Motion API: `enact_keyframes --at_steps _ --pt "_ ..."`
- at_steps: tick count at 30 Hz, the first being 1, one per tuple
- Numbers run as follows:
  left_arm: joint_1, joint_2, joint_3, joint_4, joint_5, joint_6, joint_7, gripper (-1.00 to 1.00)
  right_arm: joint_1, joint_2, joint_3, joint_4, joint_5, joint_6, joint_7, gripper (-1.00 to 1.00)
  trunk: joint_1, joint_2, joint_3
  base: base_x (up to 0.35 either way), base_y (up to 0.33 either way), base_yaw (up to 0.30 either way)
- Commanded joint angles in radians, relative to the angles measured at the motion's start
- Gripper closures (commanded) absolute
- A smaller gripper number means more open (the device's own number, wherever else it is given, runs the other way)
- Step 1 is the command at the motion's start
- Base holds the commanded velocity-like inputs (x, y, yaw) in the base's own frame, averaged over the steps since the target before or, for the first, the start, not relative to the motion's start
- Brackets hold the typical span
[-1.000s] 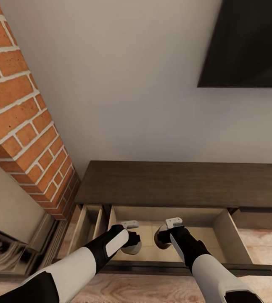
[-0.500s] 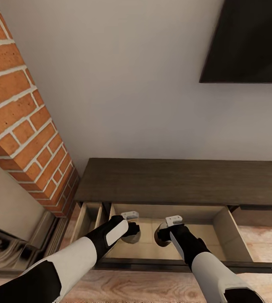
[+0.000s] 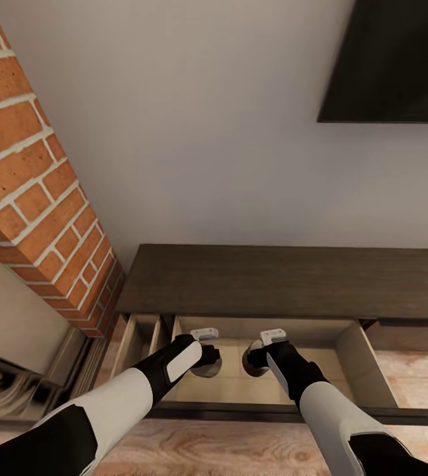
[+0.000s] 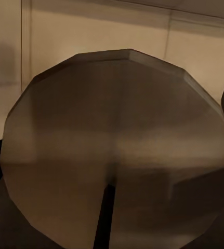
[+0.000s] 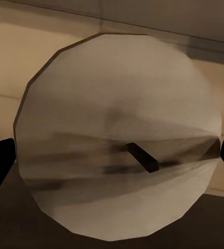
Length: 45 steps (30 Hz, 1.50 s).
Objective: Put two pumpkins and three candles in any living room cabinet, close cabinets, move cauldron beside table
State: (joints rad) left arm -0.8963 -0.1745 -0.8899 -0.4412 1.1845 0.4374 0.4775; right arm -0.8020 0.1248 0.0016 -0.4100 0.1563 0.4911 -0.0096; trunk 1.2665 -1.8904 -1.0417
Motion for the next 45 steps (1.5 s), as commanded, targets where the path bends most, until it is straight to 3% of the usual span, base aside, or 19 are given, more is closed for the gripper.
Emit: enact_keyframes --at_steps 1,27,35,45 --pt "-0.001 0.000 -0.004 -0.001 0.004 0.001 0.006 1.00 -0.001 0.000 0.000 -0.002 0.007 0.006 0.000 1.00 0.000 0.000 -0.002 0.000 0.000 0.000" --pt "0.000 0.000 -0.006 -0.002 0.000 -0.006 0.007 1.00 -0.001 0.000 0.000 -0.001 0.015 0.006 -0.003 1.00 0.000 0.000 -0.043 0.000 0.000 0.000" --pt "0.000 0.000 -0.006 -0.004 0.000 -0.006 0.007 1.00 0.000 0.000 0.000 -0.001 0.012 0.006 -0.058 1.00 0.000 0.000 -0.056 0.000 0.000 0.000" --pt "0.000 0.000 -0.006 -0.005 -0.003 -0.008 0.016 1.00 0.000 -0.001 0.000 -0.001 0.010 0.005 -0.067 1.00 0.000 0.000 -0.072 0.000 0.000 0.000"
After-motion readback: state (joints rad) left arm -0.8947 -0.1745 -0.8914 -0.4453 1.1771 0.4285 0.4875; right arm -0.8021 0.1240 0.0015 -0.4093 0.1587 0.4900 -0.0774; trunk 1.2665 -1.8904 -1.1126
